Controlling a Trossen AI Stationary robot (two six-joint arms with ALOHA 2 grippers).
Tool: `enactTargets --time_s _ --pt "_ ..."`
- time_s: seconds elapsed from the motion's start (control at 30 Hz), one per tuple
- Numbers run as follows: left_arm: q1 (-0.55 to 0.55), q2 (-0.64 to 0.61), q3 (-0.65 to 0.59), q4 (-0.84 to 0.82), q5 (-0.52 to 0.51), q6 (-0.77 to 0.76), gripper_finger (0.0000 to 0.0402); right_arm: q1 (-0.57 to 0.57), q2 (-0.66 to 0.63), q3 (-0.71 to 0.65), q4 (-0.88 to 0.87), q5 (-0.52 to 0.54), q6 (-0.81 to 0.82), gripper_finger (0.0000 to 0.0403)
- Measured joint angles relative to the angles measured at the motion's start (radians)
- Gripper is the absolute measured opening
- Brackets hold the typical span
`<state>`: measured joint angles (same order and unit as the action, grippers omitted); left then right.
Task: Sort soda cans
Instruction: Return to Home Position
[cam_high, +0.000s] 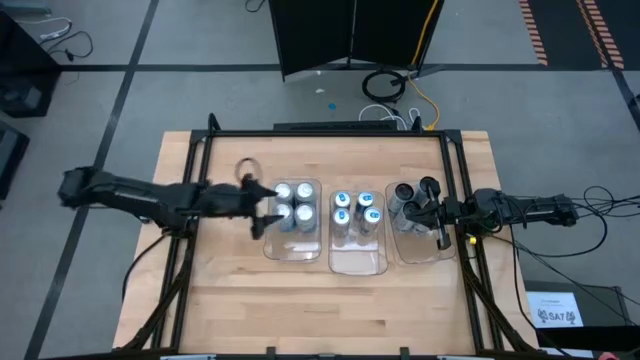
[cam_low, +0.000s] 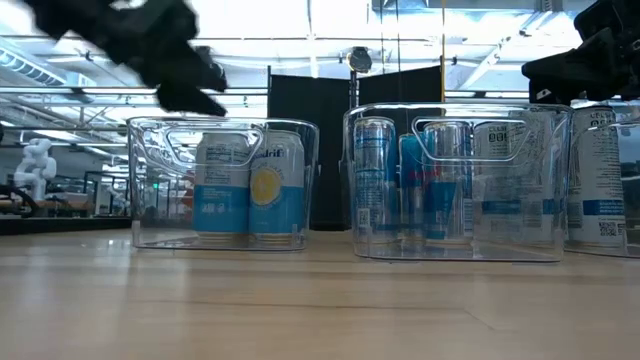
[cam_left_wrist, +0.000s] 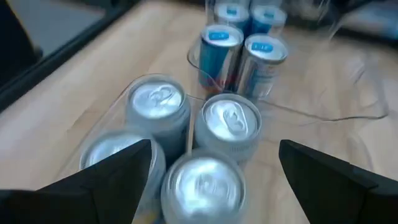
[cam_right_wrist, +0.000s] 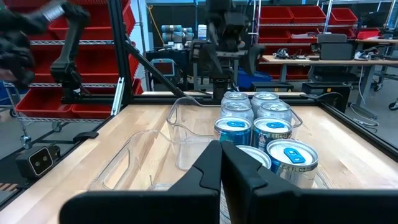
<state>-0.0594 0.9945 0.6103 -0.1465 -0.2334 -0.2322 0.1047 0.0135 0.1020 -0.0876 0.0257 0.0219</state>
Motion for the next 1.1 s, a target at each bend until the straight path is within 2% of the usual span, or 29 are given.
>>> enactTargets --time_s 0.17,0.37,0.47,0.63,1.0,1.1 --pt "-0.025 -0.296 -0.354 0.337 -0.004 0.004 0.0362 0.000 0.000 0.000 0.000 0.000 0.000 0.0000" --pt "-0.058 -0.532 -0.600 0.492 0.017 0.026 0.0362 0.000 0.000 0.000 0.000 0.000 0.000 0.0000" --pt "-0.067 -0.608 -0.603 0.432 0.015 0.053 0.0362 0.000 0.000 0.000 0.000 0.000 0.000 0.0000" --pt "-0.067 -0.705 -0.603 0.426 0.014 0.135 0.0362 0.000 0.000 0.000 0.001 0.000 0.000 0.0000" --pt "-0.067 -0.975 -0.604 0.353 0.021 0.167 0.0362 0.000 0.000 0.000 0.000 0.000 0.000 0.0000" --pt "-0.067 -0.994 -0.604 0.359 0.025 0.192 0.0362 0.000 0.000 0.000 0.001 0.000 0.000 0.0000"
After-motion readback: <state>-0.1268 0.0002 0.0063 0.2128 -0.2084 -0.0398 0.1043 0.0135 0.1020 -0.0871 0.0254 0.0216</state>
